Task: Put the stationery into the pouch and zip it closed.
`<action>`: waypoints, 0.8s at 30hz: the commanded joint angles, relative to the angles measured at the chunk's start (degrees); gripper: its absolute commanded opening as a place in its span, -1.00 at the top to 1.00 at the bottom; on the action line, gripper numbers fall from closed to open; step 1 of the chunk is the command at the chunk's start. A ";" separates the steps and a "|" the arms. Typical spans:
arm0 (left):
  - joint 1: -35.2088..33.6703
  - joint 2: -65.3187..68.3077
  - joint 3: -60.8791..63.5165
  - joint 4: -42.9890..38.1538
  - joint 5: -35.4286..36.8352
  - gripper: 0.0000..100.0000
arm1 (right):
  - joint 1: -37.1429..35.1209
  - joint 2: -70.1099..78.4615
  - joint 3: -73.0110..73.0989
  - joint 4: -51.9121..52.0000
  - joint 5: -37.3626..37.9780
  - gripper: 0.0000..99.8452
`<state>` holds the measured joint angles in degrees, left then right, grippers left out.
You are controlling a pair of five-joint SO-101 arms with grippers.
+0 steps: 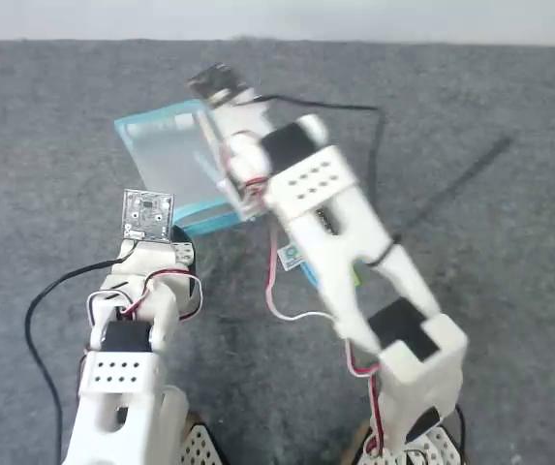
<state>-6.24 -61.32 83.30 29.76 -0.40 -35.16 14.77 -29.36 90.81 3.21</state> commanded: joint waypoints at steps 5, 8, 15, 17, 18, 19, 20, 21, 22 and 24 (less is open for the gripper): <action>-0.35 -1.23 -0.48 -1.23 -0.53 0.98 | 7.96 -16.04 5.63 3.82 2.37 0.65; -0.35 -1.23 -0.48 -1.23 -0.53 0.98 | 9.19 -22.81 18.90 -2.15 2.64 0.65; -11.96 -1.23 -5.14 -1.05 4.04 0.98 | 11.82 -44.79 62.86 -28.53 4.40 0.65; -13.80 -0.70 -6.46 0.79 8.26 0.98 | 11.47 -50.33 71.30 -34.42 4.40 0.65; -11.43 -0.79 -6.64 3.16 7.47 0.98 | 10.95 -52.70 74.29 -36.70 4.40 0.65; -6.68 -0.88 -6.55 5.54 5.27 0.98 | 10.07 -54.81 76.75 -38.29 4.40 0.65; -0.88 -0.79 -6.37 7.82 2.73 0.98 | 9.45 -56.31 78.51 -39.25 4.40 0.65; 4.84 -1.14 -5.58 9.49 0.62 0.98 | 8.84 -57.54 80.09 -40.04 4.40 0.65; 9.85 -1.23 -5.23 10.29 -0.53 0.98 | 8.31 -58.24 81.41 -40.66 4.40 0.65; 12.22 -1.32 -5.41 11.08 -0.70 0.98 | 7.69 -58.59 83.43 -41.71 4.48 0.65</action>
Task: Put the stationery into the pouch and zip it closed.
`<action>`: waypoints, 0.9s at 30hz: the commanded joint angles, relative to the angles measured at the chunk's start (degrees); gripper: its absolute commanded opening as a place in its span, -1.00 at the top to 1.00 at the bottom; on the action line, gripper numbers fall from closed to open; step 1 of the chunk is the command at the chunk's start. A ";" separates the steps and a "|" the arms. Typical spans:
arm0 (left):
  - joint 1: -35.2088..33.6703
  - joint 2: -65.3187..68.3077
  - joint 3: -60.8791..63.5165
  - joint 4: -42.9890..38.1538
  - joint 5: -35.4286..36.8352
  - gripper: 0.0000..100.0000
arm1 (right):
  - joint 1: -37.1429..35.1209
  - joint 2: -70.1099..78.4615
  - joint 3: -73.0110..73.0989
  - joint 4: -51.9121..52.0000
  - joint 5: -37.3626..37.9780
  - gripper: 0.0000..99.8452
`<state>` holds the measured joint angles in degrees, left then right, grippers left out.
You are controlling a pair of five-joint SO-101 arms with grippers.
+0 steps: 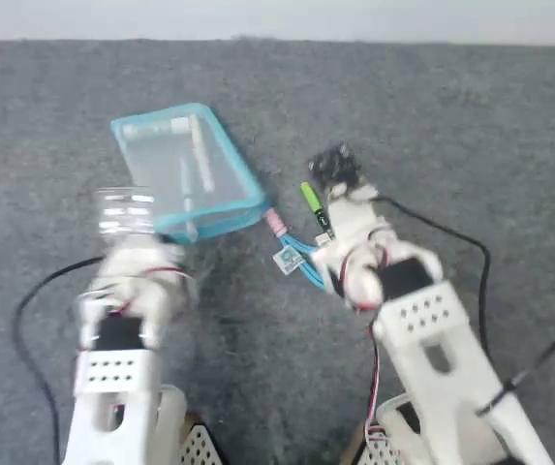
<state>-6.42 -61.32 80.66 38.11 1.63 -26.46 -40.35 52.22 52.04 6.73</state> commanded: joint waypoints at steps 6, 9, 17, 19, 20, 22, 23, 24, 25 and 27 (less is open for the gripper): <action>-4.48 -2.20 -6.37 2.90 3.52 0.98 | -1.10 -2.42 3.69 -3.65 0.97 0.65; 5.80 -2.73 -3.12 2.99 -6.68 0.98 | -1.10 -2.33 3.87 -4.53 0.97 0.65; -0.88 -5.36 -1.80 2.55 -0.62 0.98 | -1.10 -2.33 4.75 -4.62 0.88 0.65; 1.67 -5.36 -1.01 1.76 -0.62 0.98 | -1.10 -2.33 4.84 -4.62 0.88 0.65; 2.64 -5.36 -0.66 1.32 -0.62 0.98 | -1.10 -2.33 4.84 -4.62 0.88 0.65; 4.04 -5.36 -0.22 1.32 -0.62 0.98 | -1.10 -2.33 4.92 -4.62 0.88 0.65; 4.31 -5.36 -0.13 1.41 -0.62 0.98 | -1.10 -2.33 4.92 -4.62 0.88 0.65; 4.31 -5.36 0.13 1.32 -0.62 0.98 | -1.10 -2.33 4.92 -4.62 0.88 0.65; 4.31 -5.36 0.48 0.70 -0.62 0.98 | -1.10 -2.33 5.36 -4.97 0.88 0.65; 4.22 -5.36 1.63 -1.32 -0.62 0.98 | -1.10 -2.33 6.68 -7.34 0.88 0.65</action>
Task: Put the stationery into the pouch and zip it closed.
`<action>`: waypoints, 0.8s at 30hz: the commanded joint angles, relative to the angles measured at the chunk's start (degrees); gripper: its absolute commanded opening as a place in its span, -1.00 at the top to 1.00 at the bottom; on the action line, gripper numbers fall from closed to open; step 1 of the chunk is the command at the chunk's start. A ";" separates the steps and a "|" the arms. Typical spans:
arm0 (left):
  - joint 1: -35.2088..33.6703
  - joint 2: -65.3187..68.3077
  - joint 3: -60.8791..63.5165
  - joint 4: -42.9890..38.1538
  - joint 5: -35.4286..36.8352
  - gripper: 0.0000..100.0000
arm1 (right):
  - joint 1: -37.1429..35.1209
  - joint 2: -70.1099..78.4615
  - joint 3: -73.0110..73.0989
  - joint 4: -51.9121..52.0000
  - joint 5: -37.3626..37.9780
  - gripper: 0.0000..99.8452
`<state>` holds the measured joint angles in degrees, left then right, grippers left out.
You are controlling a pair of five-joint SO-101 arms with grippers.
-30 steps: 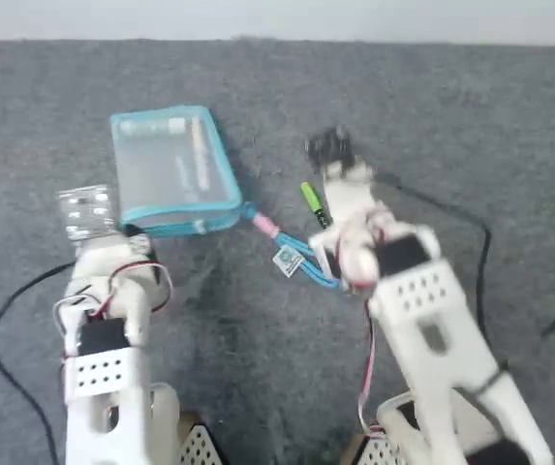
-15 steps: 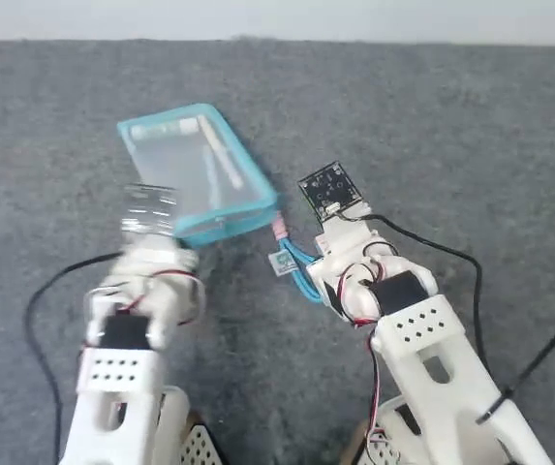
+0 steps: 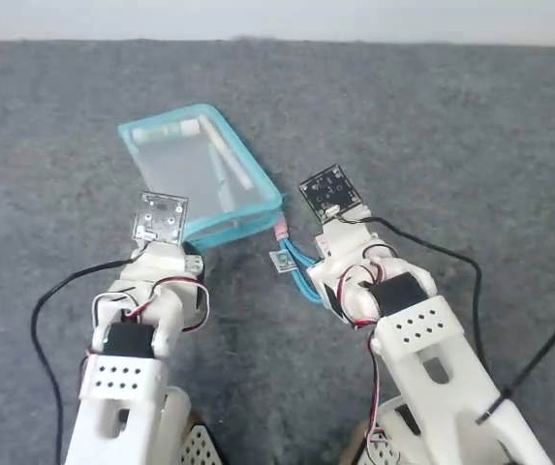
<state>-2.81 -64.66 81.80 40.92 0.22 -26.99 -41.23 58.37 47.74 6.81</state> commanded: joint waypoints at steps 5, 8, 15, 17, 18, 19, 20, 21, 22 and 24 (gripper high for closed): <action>0.53 -2.02 1.54 -6.07 0.79 0.98 | -0.57 -1.45 3.25 -7.08 0.88 0.65; 0.53 -2.02 1.54 -6.07 0.79 0.98 | -0.57 -1.45 3.25 -7.25 0.88 0.65; 0.53 -2.02 1.54 -6.15 0.79 0.98 | -0.57 -1.45 3.34 -7.25 0.97 0.65; 0.53 -2.02 1.45 -6.24 0.79 0.98 | -0.57 -1.45 3.34 -7.34 0.97 0.65; 0.53 -2.02 1.45 -6.24 0.79 0.98 | -0.57 -1.45 3.34 -7.34 0.97 0.65; 0.53 -2.02 1.45 -6.24 0.79 0.98 | -0.57 -1.45 3.34 -7.34 0.97 0.65; 0.53 -2.02 1.45 -6.24 0.79 0.98 | -0.57 -1.45 3.34 -7.34 0.97 0.65; 0.53 -2.02 1.45 -6.24 0.79 0.98 | -0.57 -1.45 3.34 -7.34 0.97 0.65; 0.53 -2.02 1.45 -6.24 0.79 0.98 | -0.57 -1.45 3.34 -7.34 1.05 0.65; 0.53 -2.02 1.45 -6.24 0.79 0.98 | -0.57 -1.45 3.34 -7.34 1.05 0.65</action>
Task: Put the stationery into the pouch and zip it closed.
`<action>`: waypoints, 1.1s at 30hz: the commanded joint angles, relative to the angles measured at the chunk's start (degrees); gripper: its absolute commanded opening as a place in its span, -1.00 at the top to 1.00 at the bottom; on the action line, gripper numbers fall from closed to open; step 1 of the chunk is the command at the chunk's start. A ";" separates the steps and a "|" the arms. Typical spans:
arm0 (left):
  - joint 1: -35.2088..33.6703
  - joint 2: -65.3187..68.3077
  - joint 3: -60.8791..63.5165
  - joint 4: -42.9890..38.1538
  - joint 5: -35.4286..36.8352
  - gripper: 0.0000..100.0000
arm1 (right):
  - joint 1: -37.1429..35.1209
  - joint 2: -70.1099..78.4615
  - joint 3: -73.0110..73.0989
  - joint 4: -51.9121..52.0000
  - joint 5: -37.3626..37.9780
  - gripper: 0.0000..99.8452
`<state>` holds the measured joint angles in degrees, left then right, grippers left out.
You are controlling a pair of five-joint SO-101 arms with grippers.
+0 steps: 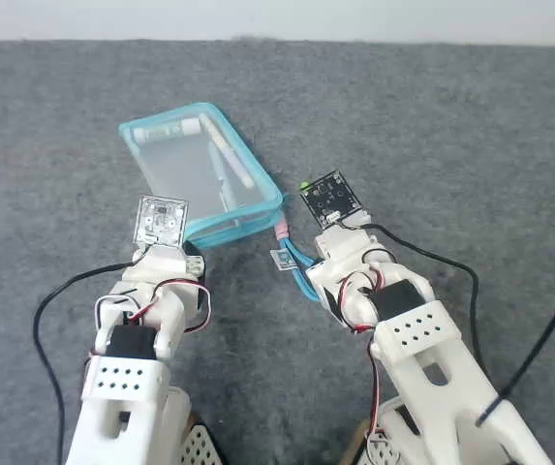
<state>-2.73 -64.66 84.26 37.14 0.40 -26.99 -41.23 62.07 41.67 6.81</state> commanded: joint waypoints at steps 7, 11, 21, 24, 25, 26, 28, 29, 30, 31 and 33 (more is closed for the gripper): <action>0.44 -2.02 -0.92 -2.46 0.62 0.98 | -0.57 -1.45 -0.35 -1.27 1.05 0.65; 0.44 -2.02 -0.92 -2.46 0.62 0.98 | -0.48 -1.45 -0.35 -1.19 1.14 0.65; 0.44 -2.02 -0.84 -2.46 0.62 0.98 | 8.31 8.48 -9.49 2.59 1.32 0.66; 0.44 -2.02 -0.84 -2.46 0.62 0.98 | 8.40 15.96 -12.57 1.19 1.41 0.66; 0.44 -2.02 -0.84 -2.46 0.62 0.98 | 8.48 18.33 -13.27 0.40 1.41 0.66; 0.44 -2.02 -0.84 -2.46 0.62 0.98 | 8.48 20.26 -13.80 -0.31 1.49 0.66; 0.44 -2.02 -0.84 -2.46 0.62 0.98 | 8.75 23.78 -15.47 -0.75 2.55 0.66; 0.44 -2.02 -0.84 -2.46 0.62 0.98 | 8.84 25.19 -16.26 -0.75 2.90 0.66; 0.44 -2.02 -0.84 -2.46 0.62 0.98 | 8.92 26.33 -16.88 -0.75 3.08 0.66; 0.44 -2.02 -0.84 -2.46 0.62 0.98 | 9.27 27.38 -17.41 -0.75 3.08 0.66; 0.44 -2.02 -0.84 -2.37 0.62 0.98 | 9.71 29.05 -18.02 -0.75 2.99 0.66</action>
<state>-2.73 -64.66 84.26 37.14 0.40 -18.73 -12.92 47.91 42.11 8.84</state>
